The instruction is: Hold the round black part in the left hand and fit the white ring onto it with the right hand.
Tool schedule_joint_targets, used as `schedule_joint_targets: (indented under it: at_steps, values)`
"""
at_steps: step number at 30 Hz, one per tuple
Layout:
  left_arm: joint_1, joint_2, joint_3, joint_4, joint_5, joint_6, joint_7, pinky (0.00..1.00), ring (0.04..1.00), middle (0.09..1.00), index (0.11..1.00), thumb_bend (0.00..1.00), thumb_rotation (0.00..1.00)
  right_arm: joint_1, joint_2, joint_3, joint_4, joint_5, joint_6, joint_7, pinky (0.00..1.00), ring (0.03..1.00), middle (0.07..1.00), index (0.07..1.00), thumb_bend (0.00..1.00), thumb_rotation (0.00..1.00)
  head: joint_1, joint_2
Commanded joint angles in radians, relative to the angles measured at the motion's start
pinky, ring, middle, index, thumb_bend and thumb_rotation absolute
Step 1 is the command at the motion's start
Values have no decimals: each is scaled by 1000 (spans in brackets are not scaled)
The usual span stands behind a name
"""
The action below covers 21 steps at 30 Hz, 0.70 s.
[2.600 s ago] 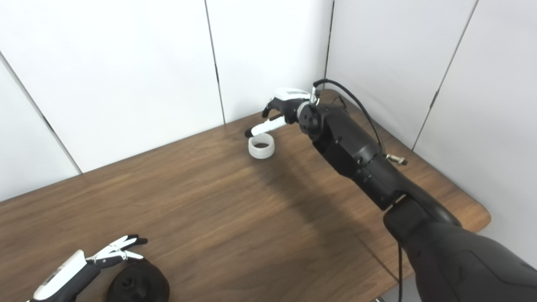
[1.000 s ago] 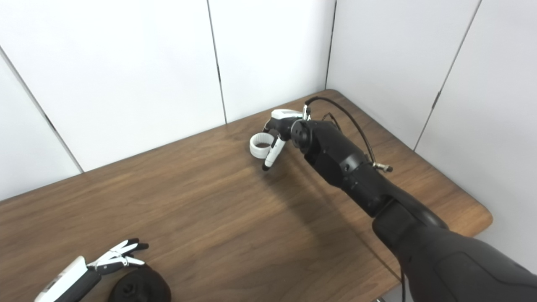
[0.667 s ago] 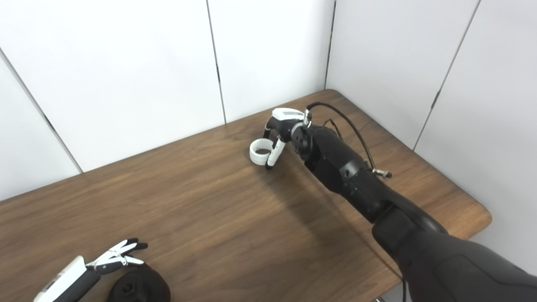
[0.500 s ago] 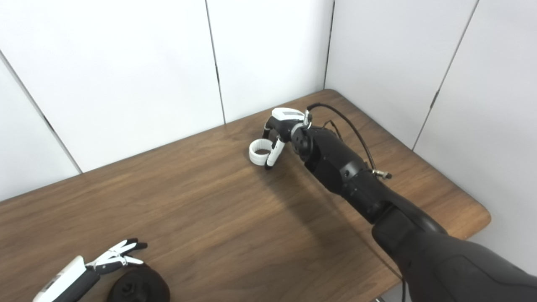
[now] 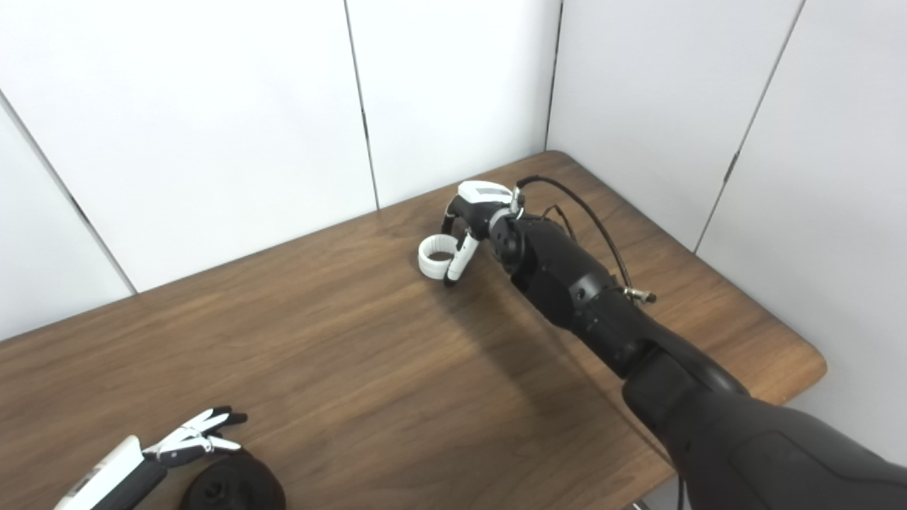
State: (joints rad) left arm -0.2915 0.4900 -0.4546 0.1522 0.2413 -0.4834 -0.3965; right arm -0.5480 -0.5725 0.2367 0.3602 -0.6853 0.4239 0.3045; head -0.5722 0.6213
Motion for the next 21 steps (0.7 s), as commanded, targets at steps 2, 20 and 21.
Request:
schedule_joint_targets:
  at_steps: [2, 20, 21]
  values:
    - [12, 18, 0, -13, 21, 21, -43, 812, 975, 928, 488, 521, 66, -33, 19, 1, 3, 23, -19, -22, 889, 874, 870, 637, 827, 192, 0, 4]
    - [15, 12, 8, -17, 24, 24, -64, 857, 983, 934, 488, 521, 66, -3, 23, -3, 7, 47, -70, -127, 866, 855, 799, 484, 519, 130, 2, 17]
    - [15, 12, 9, -18, 24, 26, -67, 860, 985, 935, 488, 521, 66, -2, 22, -3, 7, 48, -71, -128, 867, 855, 798, 484, 519, 130, 3, 18]
